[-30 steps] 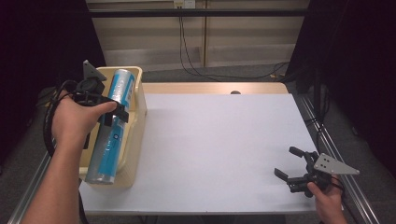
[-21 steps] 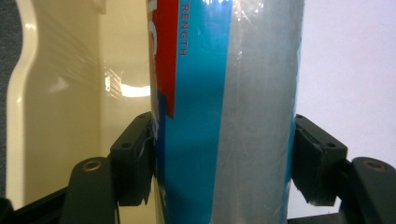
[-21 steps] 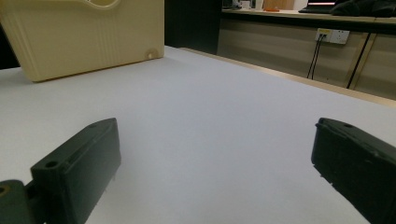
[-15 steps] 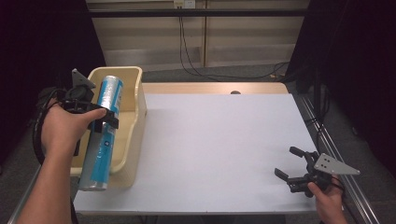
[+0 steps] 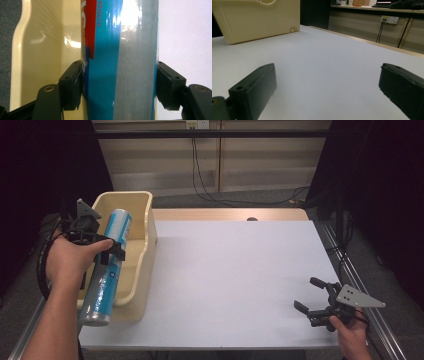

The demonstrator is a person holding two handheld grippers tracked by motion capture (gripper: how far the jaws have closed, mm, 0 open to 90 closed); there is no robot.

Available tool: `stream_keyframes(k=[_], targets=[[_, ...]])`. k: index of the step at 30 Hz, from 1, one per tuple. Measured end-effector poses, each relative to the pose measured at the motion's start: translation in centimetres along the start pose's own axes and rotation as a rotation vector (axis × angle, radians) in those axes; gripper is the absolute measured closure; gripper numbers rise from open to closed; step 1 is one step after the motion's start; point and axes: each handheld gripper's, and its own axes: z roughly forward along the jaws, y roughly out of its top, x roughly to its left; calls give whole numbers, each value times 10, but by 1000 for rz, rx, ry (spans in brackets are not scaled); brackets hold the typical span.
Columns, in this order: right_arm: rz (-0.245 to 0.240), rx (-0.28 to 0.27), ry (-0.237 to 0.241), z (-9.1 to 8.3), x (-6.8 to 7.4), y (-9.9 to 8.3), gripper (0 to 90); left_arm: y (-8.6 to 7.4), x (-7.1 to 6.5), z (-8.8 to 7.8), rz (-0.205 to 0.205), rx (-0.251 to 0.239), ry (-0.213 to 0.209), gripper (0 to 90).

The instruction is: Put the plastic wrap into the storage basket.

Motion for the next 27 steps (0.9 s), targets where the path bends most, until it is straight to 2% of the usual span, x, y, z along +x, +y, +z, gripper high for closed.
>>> stream_keyframes(k=[6,23,27], targets=[[3,-3,2,0,1,0,10,-1,-1,3,-2,-7,7,321],[8,-5,1,-2,1,0,10,-5,-2,19,5,14,17,320],[10,-5,-2,-2,1,0,10,-5,-3,23,29,26,9,319]])
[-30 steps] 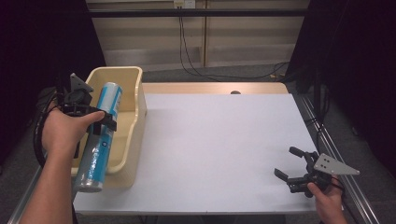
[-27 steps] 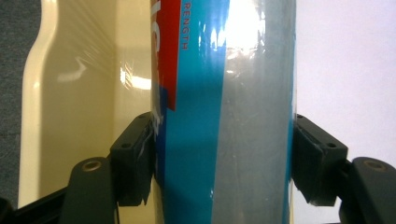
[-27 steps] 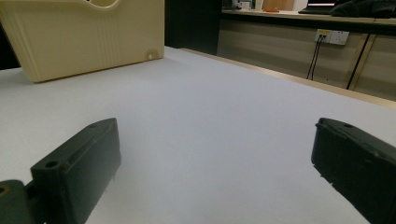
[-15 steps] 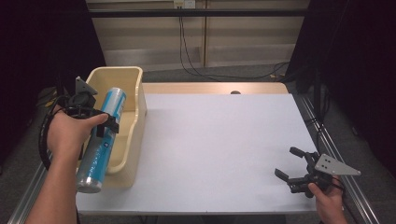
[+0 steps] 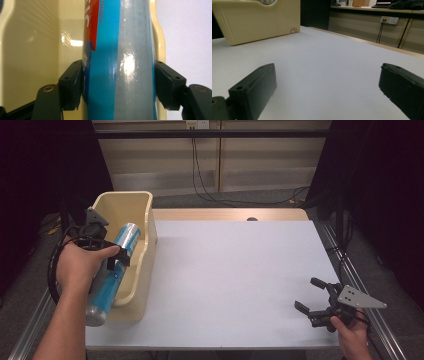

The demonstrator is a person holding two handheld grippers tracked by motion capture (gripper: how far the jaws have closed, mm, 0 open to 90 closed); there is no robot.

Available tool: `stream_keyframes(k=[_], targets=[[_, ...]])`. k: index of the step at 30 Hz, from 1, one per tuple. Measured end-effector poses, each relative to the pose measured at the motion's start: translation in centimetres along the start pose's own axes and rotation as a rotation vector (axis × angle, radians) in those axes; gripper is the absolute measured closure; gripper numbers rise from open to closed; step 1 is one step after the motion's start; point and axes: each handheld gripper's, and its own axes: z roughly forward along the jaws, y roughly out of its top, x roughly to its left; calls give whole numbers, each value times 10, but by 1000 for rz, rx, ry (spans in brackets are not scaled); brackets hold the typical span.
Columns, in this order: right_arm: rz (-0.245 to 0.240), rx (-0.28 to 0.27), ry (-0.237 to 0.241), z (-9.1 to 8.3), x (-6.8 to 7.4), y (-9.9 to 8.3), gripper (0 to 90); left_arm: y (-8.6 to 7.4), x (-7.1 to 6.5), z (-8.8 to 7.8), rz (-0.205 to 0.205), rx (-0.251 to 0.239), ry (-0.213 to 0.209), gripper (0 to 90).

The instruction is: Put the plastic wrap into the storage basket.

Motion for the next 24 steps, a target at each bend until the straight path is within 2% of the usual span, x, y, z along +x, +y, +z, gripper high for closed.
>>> stream_keyframes(k=[2,3,4,5,6,7,10,18,24], targets=[[1,-2,1,0,0,0,10,1,-1,0,2,-11,0,313],[-1,-1,1,1,0,0,10,2,-1,-9,-3,-61,-22,347],[-1,-1,1,1,0,0,10,2,-1,-9,-3,-61,-22,395],[-3,0,2,1,0,0,10,4,-2,-16,-15,-97,-50,395],[-2,0,1,1,0,0,10,6,-3,-23,-8,-118,-70,385],[-5,-3,-1,1,0,0,10,8,-8,-31,17,-108,-56,353],[-4,-3,-2,0,0,0,10,8,-14,-32,29,-115,-69,331],[-4,-1,-3,0,0,1,10,10,-32,-22,81,-137,-117,296],[-7,1,-4,-1,1,1,10,11,-48,-20,124,-132,-124,294]])
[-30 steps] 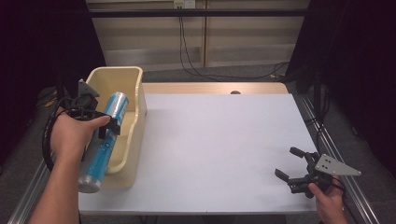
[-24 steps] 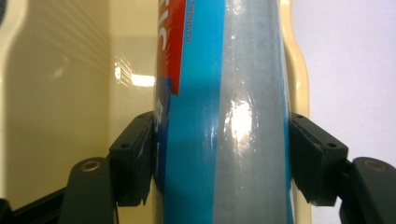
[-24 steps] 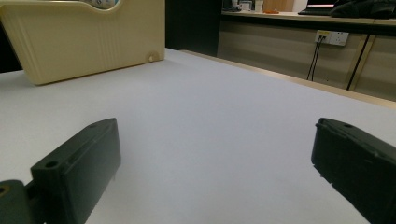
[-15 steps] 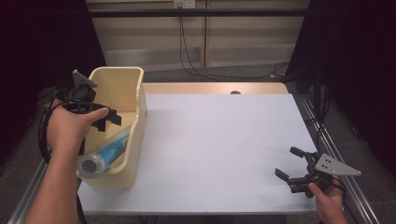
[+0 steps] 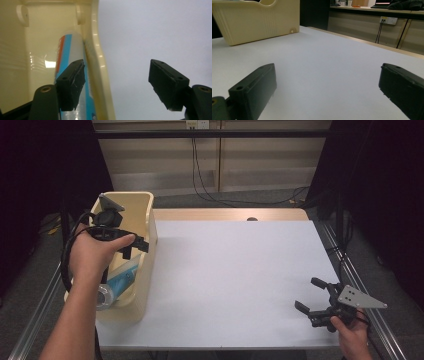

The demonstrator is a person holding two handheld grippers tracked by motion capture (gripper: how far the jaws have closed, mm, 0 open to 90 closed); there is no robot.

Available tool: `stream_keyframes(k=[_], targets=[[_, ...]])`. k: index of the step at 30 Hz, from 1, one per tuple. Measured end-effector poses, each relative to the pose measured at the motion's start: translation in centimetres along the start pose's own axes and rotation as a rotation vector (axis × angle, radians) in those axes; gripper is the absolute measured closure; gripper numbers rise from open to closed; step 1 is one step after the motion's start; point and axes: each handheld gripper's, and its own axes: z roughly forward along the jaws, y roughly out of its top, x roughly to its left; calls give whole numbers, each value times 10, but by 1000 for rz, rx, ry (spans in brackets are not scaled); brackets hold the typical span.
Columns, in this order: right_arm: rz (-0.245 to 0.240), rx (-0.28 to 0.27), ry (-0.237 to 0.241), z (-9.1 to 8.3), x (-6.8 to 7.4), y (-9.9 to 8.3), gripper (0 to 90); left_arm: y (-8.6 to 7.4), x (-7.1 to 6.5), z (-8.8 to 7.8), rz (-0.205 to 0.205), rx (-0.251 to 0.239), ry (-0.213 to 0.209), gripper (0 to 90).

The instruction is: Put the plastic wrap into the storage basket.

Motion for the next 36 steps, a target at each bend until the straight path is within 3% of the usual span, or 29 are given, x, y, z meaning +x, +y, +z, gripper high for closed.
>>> stream_keyframes(k=[5,17,36], targets=[[-1,0,1,0,1,0,10,3,-17,7,32,4,-22,280],[-10,1,5,-1,2,1,10,8,-51,38,90,71,-59,269],[-10,5,7,-1,3,1,10,0,-76,85,138,149,-83,229]])
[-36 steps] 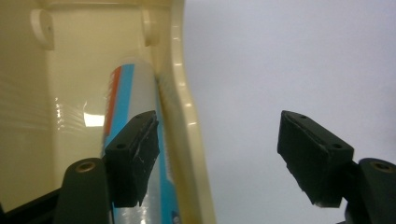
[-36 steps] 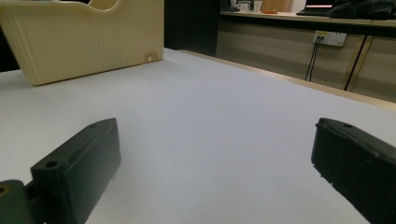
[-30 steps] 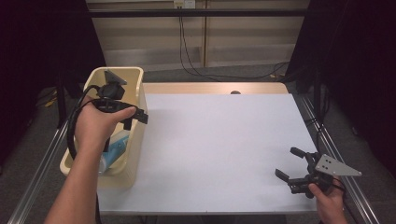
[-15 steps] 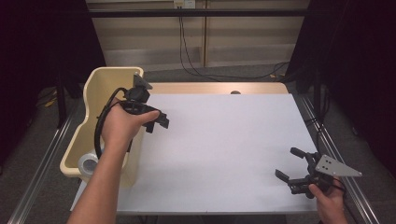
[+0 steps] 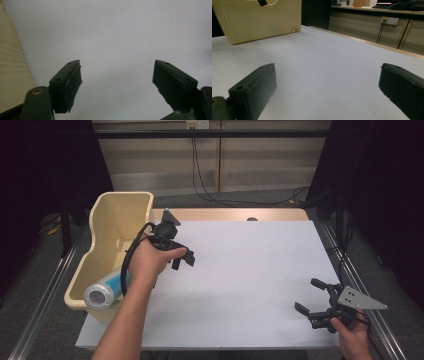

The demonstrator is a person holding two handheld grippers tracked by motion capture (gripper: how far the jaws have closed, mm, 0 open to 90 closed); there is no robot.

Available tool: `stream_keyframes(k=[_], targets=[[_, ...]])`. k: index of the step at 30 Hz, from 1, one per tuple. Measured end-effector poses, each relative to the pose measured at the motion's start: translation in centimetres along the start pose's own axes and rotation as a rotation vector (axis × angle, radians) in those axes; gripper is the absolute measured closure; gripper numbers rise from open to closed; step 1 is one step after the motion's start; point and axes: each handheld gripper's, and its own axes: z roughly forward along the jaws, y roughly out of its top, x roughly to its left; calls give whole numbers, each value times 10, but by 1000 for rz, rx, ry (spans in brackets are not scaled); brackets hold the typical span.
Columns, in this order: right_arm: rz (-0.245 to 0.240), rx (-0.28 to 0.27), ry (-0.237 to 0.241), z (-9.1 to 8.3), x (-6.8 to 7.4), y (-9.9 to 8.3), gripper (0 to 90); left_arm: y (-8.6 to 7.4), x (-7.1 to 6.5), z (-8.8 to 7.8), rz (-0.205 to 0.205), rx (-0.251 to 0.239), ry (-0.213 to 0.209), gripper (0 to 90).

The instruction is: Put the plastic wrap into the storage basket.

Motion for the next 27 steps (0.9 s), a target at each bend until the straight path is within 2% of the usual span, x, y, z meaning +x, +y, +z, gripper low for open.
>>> stream_keyframes(k=[9,16,27], targets=[[-1,2,2,0,0,0,10,-6,-2,27,15,37,16,211],[-2,2,2,0,0,0,10,-11,-2,39,18,24,9,203],[-3,2,2,0,0,0,10,-27,2,72,18,31,10,199]])
